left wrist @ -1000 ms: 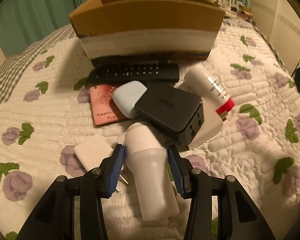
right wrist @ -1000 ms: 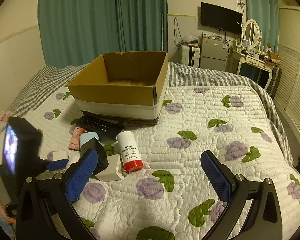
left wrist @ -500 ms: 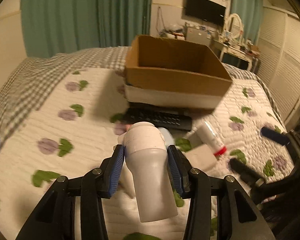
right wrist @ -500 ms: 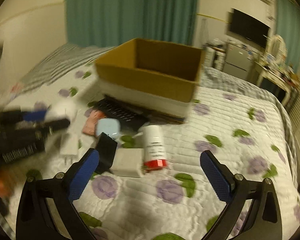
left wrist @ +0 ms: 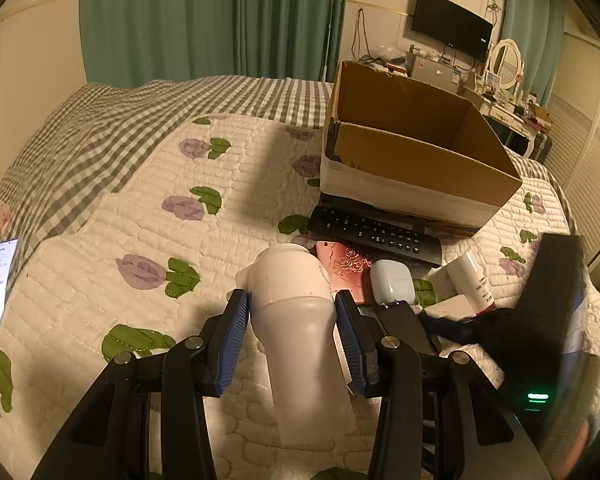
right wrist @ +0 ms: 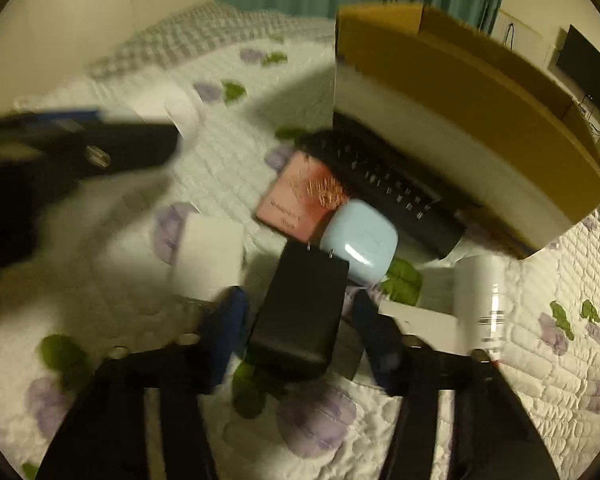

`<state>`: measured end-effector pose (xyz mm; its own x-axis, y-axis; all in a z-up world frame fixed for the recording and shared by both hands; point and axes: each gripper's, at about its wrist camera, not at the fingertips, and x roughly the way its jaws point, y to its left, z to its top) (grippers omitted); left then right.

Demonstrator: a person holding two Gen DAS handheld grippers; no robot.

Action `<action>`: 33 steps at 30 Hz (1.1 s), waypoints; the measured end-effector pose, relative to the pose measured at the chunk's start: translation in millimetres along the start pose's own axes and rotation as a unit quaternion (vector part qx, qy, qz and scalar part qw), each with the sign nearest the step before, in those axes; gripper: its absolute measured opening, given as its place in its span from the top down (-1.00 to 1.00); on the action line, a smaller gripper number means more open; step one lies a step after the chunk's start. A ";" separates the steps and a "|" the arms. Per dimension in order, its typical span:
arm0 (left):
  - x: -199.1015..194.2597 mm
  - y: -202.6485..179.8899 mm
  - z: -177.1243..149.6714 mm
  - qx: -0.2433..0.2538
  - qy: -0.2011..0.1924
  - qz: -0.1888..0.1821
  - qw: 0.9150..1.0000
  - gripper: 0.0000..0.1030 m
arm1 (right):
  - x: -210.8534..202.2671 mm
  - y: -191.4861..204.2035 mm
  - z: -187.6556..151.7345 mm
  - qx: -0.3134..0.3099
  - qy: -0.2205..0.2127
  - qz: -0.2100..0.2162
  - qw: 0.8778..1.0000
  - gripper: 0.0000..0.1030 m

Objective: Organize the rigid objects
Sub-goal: 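Grasp the black power adapter with the right gripper while the left lifts the bottle, then carry both held items over the cardboard box and open both grippers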

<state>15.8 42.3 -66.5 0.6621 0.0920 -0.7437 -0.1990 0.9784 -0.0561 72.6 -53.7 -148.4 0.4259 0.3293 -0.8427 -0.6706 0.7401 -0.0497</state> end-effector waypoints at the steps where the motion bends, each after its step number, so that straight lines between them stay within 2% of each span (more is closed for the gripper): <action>1: 0.3 -0.4 -0.5 0.001 0.000 0.003 1.000 0.12 | 3.3 -2.5 -0.4 0.007 0.005 0.007 1.000 0.09; 7: -1.9 -8.3 -3.3 0.010 -0.007 -0.003 1.000 0.12 | -7.2 -10.3 -5.7 0.032 -0.006 0.022 0.999 0.21; 10: -7.0 -10.0 -4.1 0.010 -0.012 0.001 1.000 0.12 | -30.6 -17.6 -14.5 0.053 -0.029 0.029 0.998 0.26; 19: -44.1 -23.6 1.6 0.012 -0.026 -0.011 1.000 0.12 | -104.6 -34.9 -20.3 0.068 -0.098 0.006 0.993 0.27; 24: -73.8 -38.2 34.1 0.022 -0.053 -0.042 0.997 0.12 | -160.6 -58.1 -4.1 0.067 -0.152 -0.024 0.986 0.27; 27: -83.6 -49.6 66.7 0.045 -0.075 -0.050 0.995 0.12 | -185.3 -79.9 16.4 0.064 -0.181 -0.039 0.981 0.27; 30: -77.1 -60.8 103.7 0.068 -0.089 -0.051 0.992 0.12 | -194.6 -99.3 42.5 0.063 -0.202 -0.058 0.976 0.27; 33: -53.0 -70.8 138.1 0.083 -0.087 -0.071 0.990 0.12 | -191.4 -120.6 67.9 0.066 -0.216 -0.070 0.972 0.27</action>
<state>94.5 -6.3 68.9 0.7923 -0.0322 -0.6093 0.0164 0.9994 -0.0314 113.2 -166.2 55.2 0.7413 0.4140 -0.5283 -0.5161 0.8548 -0.0544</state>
